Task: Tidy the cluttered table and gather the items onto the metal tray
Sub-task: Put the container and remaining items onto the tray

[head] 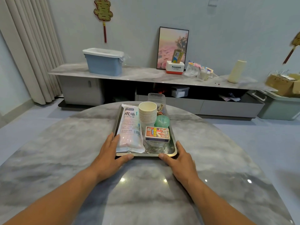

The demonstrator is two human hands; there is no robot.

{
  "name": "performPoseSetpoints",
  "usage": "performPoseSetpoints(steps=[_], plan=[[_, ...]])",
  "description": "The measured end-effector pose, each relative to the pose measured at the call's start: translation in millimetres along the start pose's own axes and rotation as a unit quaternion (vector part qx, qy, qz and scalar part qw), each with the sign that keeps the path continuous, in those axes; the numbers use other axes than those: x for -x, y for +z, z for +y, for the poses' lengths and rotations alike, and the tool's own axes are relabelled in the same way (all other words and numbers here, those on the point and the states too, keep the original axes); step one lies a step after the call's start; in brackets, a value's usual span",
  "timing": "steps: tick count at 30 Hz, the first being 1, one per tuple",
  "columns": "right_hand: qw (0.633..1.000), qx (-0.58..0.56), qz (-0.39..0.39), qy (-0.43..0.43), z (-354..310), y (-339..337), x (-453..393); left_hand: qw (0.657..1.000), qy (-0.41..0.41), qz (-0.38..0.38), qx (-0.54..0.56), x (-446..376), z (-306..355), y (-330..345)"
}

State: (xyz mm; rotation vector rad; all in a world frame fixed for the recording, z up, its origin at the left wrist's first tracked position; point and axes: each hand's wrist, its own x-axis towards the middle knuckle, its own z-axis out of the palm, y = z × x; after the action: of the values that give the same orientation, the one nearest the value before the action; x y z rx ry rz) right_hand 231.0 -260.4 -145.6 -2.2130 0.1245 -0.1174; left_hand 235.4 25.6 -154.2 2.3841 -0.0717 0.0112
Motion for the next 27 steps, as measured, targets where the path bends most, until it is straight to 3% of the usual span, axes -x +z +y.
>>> performPoseSetpoints(steps=[3, 11, 27], plan=[[0.999, 0.038, 0.03, -0.001, -0.4, 8.1, -19.2, 0.996, 0.011, 0.007, 0.083, -20.6, -4.9, 0.2], [0.995, 0.066, 0.074, -0.007, -2.4, 24.2, -49.4, 0.985, 0.06, 0.046, 0.153, -62.1, -9.0, -1.3], [0.994, 0.073, 0.083, -0.013, 0.6, 30.6, -78.4, 0.986, 0.05, 0.083, 0.134, -92.6, -15.0, 13.1]])
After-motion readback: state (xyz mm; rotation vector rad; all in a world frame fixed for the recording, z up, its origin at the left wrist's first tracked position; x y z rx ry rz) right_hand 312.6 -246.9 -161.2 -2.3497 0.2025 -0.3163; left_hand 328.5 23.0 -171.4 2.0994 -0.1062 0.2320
